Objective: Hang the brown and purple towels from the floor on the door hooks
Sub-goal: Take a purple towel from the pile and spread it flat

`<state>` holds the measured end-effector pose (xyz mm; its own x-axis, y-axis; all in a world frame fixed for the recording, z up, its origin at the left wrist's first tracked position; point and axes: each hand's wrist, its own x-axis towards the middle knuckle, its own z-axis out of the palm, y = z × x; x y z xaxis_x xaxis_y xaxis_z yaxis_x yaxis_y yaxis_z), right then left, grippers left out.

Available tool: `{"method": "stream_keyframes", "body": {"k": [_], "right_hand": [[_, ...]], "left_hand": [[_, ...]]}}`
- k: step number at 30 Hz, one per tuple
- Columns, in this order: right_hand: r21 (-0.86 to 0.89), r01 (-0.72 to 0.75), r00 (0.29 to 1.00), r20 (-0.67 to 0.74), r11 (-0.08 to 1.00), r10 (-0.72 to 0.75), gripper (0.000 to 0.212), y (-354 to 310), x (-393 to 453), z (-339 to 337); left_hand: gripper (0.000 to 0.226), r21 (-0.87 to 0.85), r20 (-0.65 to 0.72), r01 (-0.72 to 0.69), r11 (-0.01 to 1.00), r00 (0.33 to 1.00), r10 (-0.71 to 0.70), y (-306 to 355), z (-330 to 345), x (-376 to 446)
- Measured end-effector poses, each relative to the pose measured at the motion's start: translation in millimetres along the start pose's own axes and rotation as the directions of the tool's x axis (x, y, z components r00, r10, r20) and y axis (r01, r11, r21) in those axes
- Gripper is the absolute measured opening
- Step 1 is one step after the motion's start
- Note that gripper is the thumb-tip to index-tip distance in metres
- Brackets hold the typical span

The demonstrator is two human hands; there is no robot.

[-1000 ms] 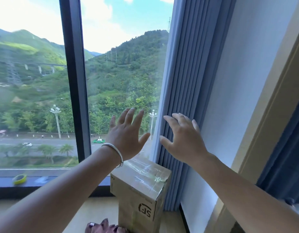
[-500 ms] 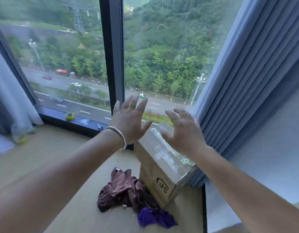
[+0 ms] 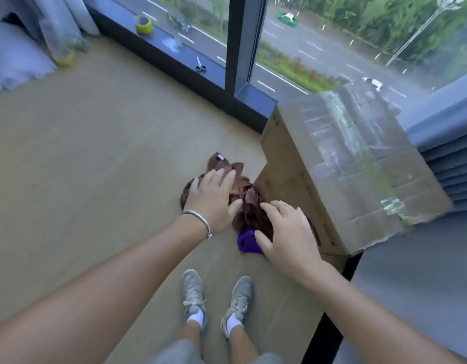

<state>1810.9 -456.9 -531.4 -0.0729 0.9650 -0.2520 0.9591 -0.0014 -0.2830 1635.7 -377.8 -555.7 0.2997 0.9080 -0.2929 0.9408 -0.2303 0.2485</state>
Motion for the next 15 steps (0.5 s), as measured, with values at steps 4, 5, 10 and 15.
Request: {"method": "stream_keyframes", "body": {"k": [4, 5, 10, 15], "right_hand": [[0.015, -0.051, 0.984, 0.173, 0.999, 0.047, 0.059, 36.1, 30.3, 139.1], [0.019, -0.067, 0.977, 0.204, 0.998, 0.061, 0.059, 46.2, 36.5, 167.2], [0.002, -0.160, 0.931, 0.333, 0.987, 0.150, 0.056, 110.3, 61.8, 323.1], [-0.030, -0.354, 0.887, 0.308, 0.935, 0.345, 0.047, 179.8, 74.8, 434.0]], "left_hand": [[0.069, -0.039, 0.154, 0.045, 0.998, 0.987, -0.039, -39.9, 149.4, 24.6], [0.068, -0.051, 0.170, 0.045, 0.998, 0.985, -0.036, -47.4, 178.9, 28.0], [0.057, -0.131, 0.252, -0.009, 0.991, 0.967, 0.042, -77.4, 337.9, 53.6], [0.048, -0.259, 0.384, 0.071, 0.963, 0.923, 0.035, -81.3, 472.4, 80.5]]}}
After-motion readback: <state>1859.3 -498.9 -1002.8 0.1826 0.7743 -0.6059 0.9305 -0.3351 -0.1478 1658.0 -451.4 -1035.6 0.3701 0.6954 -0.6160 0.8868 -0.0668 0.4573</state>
